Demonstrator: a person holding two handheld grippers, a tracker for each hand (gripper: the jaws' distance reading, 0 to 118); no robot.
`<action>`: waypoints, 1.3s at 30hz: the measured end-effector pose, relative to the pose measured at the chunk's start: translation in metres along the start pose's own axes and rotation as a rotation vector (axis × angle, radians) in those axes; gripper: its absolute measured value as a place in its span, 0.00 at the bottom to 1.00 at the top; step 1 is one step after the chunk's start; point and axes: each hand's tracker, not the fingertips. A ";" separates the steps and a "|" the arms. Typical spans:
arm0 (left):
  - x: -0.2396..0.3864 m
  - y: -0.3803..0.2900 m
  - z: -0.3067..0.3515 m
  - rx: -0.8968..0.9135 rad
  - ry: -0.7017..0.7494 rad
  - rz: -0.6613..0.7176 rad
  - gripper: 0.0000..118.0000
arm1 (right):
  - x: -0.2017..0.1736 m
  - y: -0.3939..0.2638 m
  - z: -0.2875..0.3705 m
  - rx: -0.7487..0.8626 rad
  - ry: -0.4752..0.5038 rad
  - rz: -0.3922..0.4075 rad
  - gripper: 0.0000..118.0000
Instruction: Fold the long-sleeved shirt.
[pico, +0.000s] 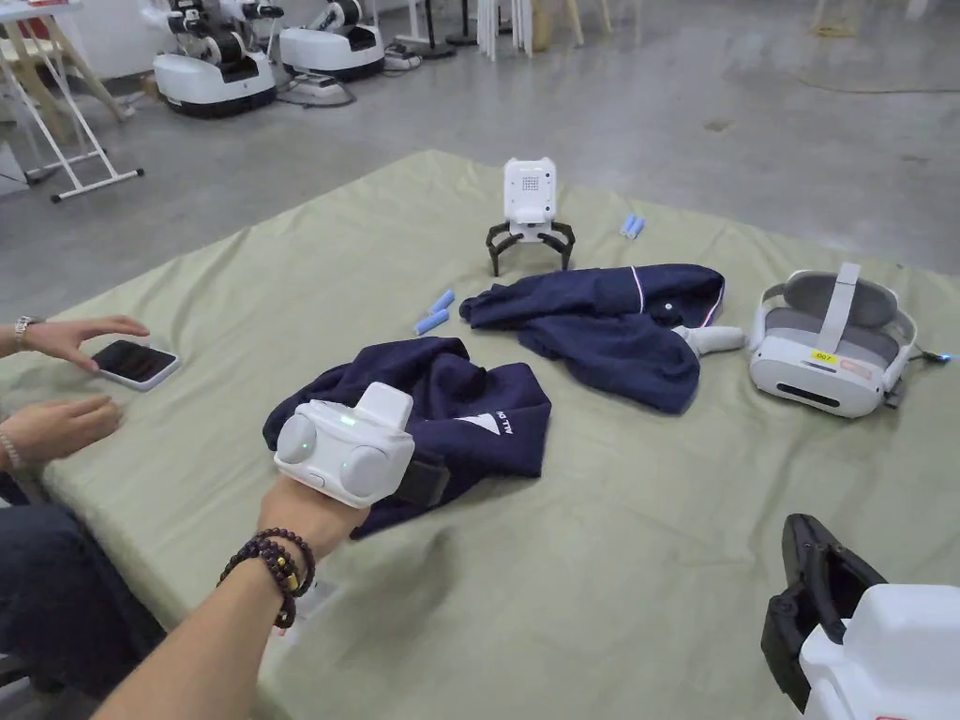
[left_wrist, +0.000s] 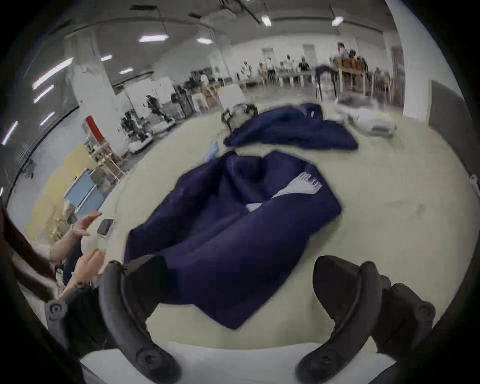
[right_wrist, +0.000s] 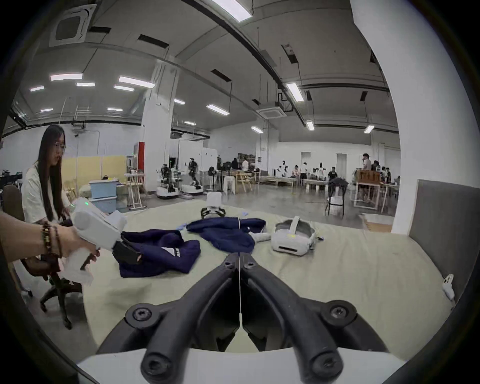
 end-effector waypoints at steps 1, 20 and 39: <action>0.000 -0.002 -0.010 -0.012 0.006 0.001 0.87 | 0.000 -0.003 -0.003 -0.007 -0.003 0.003 0.00; 0.079 0.079 0.230 0.451 -0.291 -0.013 0.07 | 0.084 0.022 0.088 0.055 -0.157 -0.026 0.00; 0.544 -0.045 0.250 0.131 -1.000 -0.294 0.86 | 0.260 -0.007 0.290 -0.023 -0.660 -0.110 0.00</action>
